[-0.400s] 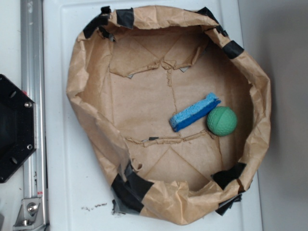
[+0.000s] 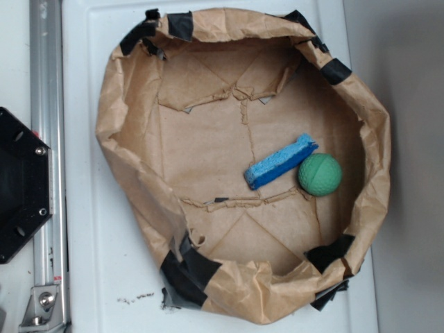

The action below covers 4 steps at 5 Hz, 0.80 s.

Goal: Grab the blue sponge.

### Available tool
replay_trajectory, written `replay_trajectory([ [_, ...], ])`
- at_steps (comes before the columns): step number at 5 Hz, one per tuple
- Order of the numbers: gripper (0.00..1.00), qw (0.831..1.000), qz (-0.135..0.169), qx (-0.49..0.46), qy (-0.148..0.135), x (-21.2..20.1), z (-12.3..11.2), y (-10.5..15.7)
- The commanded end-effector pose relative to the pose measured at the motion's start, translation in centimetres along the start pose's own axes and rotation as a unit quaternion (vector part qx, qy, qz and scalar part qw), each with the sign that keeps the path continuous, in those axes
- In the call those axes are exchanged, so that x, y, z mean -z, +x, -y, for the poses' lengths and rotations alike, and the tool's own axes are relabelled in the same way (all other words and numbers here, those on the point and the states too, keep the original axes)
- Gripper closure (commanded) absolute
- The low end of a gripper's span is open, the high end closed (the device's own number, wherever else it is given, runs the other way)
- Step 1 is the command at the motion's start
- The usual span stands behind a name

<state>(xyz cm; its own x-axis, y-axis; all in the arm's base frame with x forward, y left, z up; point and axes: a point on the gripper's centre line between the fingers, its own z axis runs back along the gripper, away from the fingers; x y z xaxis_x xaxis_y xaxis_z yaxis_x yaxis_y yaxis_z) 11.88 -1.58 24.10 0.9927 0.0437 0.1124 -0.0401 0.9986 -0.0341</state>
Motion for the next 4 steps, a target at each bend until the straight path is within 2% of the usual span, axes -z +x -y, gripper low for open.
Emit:
replay_trajectory([
  [1, 0.00, 0.992, 0.042, -0.094, -0.066, 5.5, -1.0, 6.6],
  [2, 0.00, 0.989, 0.042, -0.125, -0.060, 8.1, -1.9, 8.7],
  [3, 0.00, 0.988, 0.003, -0.148, -0.038, 13.0, -1.4, 11.6],
  [4, 0.00, 0.987, -0.024, -0.156, -0.031, 16.1, -1.3, 12.7],
])
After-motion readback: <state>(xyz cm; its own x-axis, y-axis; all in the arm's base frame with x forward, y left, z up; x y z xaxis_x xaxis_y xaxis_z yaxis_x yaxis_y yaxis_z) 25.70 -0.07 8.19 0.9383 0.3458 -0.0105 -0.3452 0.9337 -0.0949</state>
